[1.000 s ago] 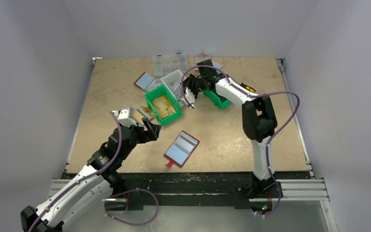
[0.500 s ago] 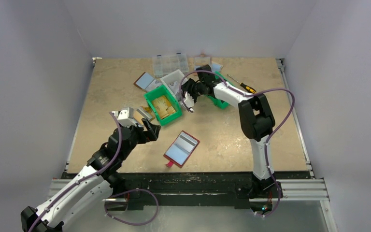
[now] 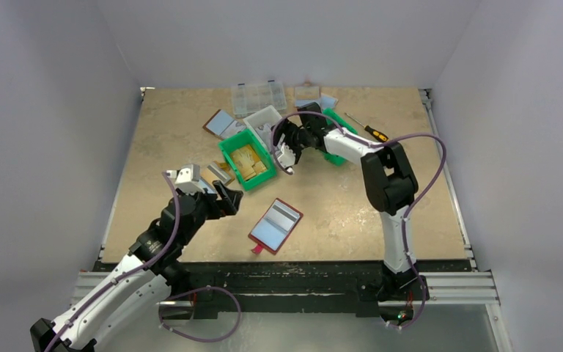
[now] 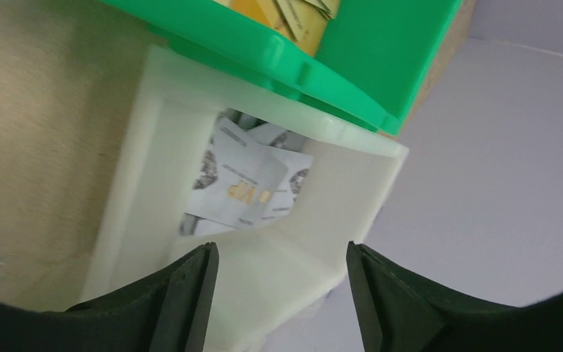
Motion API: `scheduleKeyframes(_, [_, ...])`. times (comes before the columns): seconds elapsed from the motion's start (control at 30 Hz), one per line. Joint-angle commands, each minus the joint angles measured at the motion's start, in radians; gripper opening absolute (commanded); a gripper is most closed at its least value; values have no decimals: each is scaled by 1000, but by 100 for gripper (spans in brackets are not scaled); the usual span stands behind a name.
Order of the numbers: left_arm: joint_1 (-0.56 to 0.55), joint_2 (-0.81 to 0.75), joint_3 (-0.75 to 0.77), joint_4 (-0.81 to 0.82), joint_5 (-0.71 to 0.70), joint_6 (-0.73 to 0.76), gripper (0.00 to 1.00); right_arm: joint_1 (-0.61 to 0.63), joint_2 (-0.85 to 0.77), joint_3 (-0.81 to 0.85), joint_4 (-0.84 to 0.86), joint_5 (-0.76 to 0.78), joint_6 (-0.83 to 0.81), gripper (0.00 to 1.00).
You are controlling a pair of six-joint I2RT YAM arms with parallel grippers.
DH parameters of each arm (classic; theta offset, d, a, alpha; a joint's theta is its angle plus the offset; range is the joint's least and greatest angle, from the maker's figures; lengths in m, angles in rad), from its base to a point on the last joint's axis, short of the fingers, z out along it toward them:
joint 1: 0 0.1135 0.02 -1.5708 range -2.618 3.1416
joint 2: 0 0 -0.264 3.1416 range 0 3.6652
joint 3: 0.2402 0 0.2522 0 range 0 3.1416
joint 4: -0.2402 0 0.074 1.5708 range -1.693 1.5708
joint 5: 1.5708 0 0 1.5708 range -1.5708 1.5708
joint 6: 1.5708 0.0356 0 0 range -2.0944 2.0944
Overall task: Take the credit cards out of the card holder
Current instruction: Place the credit card in the storage box, then pick up the card holder from the center of the board.
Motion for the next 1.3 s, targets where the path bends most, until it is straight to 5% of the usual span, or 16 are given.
scheduleKeyframes(0.0, [4,-4,8,17,43,-28,100,4,-117,-40,-10,30,-341,73])
scheduleKeyframes(0.27, [5,-7,-31,96,186,-162,100,25,-298,9,-391,77,-34,77])
scheduleKeyframes(0.43, [4,13,-113,221,282,-288,98,80,-409,43,-596,66,428,82])
scheduleKeyframes(0.6, [3,96,-163,356,381,-386,91,86,-479,33,-706,-126,982,84])
scheduleKeyframes(0.7, [0,181,-165,414,430,-407,85,62,-528,-85,-699,-288,1201,79])
scheduleKeyframes(0.83, [-41,289,-161,505,422,-438,79,21,-604,-339,-431,-476,1510,69])
scheduleKeyframes(1.0, [-132,396,-120,529,326,-437,76,-41,-674,-529,-247,-470,1615,68])
scheduleKeyframes(1.27, [-181,509,123,308,200,-448,77,-76,-690,-516,-336,-498,1521,69])
